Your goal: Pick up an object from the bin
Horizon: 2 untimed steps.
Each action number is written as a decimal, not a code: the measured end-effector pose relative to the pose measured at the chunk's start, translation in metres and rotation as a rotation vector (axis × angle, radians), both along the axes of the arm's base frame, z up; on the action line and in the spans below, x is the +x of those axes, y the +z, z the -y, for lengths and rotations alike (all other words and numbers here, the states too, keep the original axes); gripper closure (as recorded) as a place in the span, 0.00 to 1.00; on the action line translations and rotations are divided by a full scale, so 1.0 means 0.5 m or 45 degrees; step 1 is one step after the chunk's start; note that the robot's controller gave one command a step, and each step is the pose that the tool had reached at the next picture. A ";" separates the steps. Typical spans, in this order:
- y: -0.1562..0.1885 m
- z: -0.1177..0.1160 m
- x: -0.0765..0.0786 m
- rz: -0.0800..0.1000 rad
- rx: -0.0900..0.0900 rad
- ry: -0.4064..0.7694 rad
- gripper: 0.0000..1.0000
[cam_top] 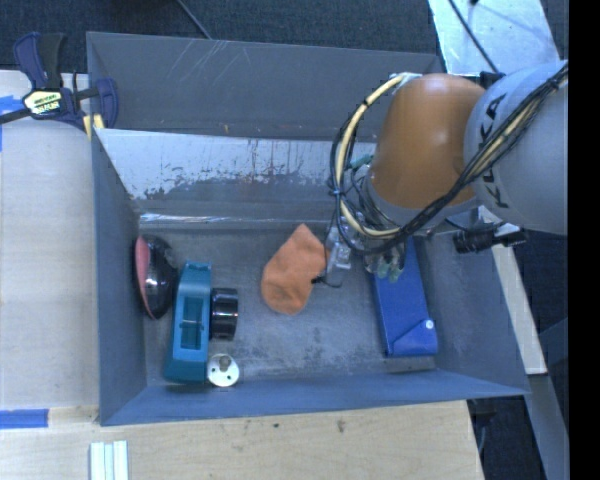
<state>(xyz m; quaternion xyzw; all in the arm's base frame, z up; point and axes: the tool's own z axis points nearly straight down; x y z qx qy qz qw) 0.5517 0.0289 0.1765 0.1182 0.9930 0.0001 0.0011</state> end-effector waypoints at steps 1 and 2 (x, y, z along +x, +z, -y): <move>0.000 0.000 0.000 0.000 0.000 0.000 1.00; 0.085 0.002 0.000 -0.009 0.000 0.005 1.00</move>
Offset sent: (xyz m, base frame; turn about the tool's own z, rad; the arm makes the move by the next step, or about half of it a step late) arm 0.0034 -0.0026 0.1114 -0.0068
